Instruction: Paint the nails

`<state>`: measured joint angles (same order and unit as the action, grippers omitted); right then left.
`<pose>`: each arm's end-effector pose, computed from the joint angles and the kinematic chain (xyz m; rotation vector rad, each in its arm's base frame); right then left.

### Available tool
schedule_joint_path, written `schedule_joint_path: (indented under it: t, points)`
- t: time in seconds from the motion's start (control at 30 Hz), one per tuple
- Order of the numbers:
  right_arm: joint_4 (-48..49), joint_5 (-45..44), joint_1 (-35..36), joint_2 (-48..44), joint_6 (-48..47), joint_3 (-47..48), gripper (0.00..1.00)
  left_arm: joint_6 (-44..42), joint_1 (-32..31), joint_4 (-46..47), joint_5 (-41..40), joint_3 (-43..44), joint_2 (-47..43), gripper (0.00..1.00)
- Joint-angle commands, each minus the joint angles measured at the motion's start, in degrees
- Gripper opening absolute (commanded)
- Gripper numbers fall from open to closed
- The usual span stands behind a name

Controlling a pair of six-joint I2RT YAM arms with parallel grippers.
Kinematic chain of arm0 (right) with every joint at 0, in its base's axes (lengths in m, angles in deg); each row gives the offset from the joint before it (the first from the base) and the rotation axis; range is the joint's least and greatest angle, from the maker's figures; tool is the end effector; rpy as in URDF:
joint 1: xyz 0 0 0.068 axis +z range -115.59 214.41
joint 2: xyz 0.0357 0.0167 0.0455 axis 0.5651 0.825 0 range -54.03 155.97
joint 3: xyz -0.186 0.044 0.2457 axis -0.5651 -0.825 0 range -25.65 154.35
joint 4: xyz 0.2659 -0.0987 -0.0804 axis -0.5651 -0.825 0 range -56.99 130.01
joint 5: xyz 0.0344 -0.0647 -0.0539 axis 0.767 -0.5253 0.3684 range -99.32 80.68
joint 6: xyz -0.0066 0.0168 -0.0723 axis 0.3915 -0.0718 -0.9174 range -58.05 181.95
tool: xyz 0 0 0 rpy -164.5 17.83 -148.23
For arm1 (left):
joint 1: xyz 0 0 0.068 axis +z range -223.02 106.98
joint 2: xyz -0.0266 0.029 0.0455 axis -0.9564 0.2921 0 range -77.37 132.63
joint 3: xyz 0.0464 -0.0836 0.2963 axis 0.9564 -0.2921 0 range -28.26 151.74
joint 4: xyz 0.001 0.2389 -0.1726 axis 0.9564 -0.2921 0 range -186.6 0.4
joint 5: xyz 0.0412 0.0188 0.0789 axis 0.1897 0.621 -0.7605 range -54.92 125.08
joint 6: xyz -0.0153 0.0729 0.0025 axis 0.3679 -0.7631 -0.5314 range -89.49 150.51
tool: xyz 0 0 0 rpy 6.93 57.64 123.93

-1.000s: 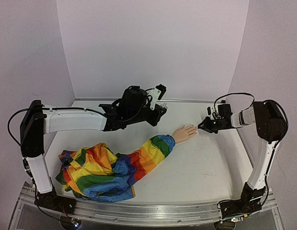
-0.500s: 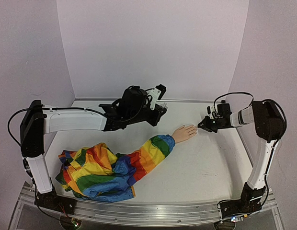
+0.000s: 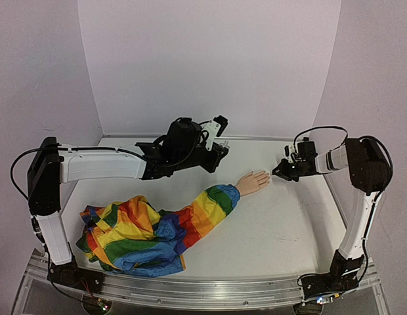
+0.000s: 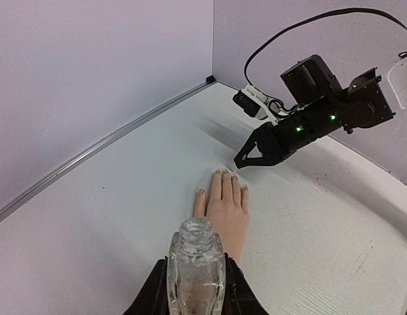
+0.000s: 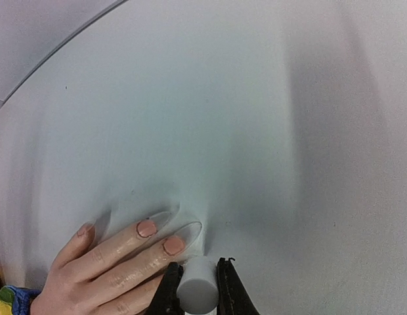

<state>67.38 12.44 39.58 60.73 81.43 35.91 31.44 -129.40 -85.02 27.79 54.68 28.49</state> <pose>0.4780 0.0666 0.1432 0.0101 2.0485 0.6541 0.2910 -0.4234 0.3089 0.8174 1.7456 -0.5590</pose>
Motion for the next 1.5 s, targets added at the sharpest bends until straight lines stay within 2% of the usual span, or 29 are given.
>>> schedule_joint_path:
  t: [0.0, 0.37, 0.8, 1.47]
  points:
    - [-0.95, -0.48, 0.20, -1.62, -0.67, 1.67, 0.00, -0.84, -0.14, 3.24, -0.65, 1.97, -1.18, 0.00]
    - [-0.15, 1.33, 0.32, -7.72, -1.99, -2.38, 0.00, -0.54, -0.14, 3.36, -0.54, 1.62, -1.80, 0.00]
    - [-0.13, 4.42, 0.63, -3.77, -1.48, -1.22, 0.00, -0.40, -0.13, 3.35, -0.18, 1.88, -1.80, 0.00]
    - [-0.69, 2.65, 0.80, -2.17, -1.30, -0.86, 0.00, -0.67, -0.14, 3.29, -0.50, 1.53, -1.90, 0.00]
